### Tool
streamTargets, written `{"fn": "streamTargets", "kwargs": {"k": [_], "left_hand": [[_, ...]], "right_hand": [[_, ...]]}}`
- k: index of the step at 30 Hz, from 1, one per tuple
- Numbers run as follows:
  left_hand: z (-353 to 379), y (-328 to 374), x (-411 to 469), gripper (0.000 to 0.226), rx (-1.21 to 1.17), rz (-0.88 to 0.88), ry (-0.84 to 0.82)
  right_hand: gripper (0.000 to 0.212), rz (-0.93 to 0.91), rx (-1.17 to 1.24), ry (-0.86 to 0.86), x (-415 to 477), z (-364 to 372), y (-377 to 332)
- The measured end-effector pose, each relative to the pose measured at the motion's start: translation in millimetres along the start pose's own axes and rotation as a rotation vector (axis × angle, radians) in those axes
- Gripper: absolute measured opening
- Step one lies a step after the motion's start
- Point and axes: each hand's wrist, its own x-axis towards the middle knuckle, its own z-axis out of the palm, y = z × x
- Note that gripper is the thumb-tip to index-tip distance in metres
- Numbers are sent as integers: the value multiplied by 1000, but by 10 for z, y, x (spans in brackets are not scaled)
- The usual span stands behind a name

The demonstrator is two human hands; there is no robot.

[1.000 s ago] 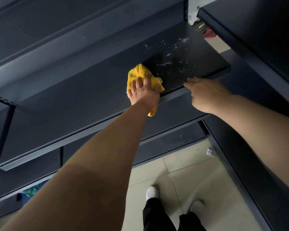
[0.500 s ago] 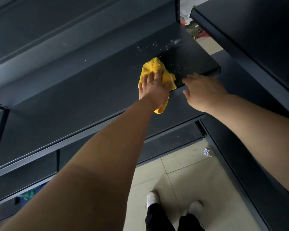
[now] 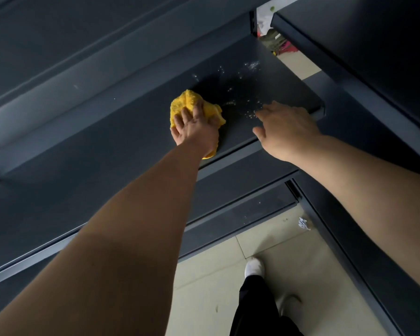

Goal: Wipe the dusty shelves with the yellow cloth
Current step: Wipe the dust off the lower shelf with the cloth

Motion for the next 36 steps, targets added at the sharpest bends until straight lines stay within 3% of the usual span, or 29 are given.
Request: {"fn": "streamTargets", "kwargs": {"k": [12, 20, 25, 33, 36], "left_hand": [[-143, -182, 787, 70, 3, -4, 63], [-29, 353, 1071, 68, 13, 134, 92], [78, 748, 1184, 70, 26, 224, 54], [205, 1365, 1192, 65, 17, 364, -26], [214, 1475, 1135, 62, 13, 400, -49]], "right_hand": [[36, 99, -24, 125, 399, 45, 113], [34, 117, 48, 196, 417, 107, 249], [34, 83, 86, 249, 421, 102, 321], [38, 29, 226, 170, 290, 39, 496], [36, 69, 178, 249, 196, 9, 573]]}}
